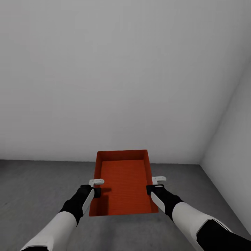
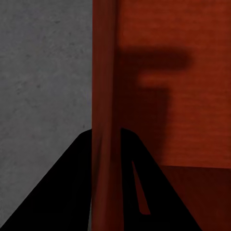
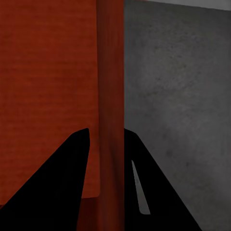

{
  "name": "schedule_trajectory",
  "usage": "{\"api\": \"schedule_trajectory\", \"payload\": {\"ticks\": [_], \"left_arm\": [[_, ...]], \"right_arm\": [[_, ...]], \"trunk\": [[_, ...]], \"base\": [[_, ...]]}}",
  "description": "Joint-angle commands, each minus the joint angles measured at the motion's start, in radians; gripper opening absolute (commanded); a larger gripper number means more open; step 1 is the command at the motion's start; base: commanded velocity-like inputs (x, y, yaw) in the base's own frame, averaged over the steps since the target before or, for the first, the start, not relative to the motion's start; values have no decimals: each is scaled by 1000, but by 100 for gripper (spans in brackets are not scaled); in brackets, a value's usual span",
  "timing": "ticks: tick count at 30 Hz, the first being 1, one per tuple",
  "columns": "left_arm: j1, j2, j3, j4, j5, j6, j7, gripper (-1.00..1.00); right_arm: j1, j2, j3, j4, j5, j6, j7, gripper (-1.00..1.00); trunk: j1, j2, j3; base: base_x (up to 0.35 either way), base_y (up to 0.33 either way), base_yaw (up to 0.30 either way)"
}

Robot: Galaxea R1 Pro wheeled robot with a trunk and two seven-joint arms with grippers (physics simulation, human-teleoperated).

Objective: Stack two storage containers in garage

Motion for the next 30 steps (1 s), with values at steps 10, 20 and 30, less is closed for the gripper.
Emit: {"api": "schedule_trajectory", "payload": {"ticks": [10,20,30], "left_arm": [[0,0,4,1,16,5,8,-100],[0,1,5,1,17,5,8,-100],[0,1,7,1,18,5,8,-100]], "right_arm": [[-2,-12,-17,-4,33,6,-37,-100],[-2,-12,-17,-4,33,6,-37,-100],[-2,-12,-17,-3,33,6,-37,-100]], "trunk": [[38,-71,-46],[77,-141,-94],[115,-211,-141]], "base": [[0,0,2],[0,0,0],[0,0,0]]}}
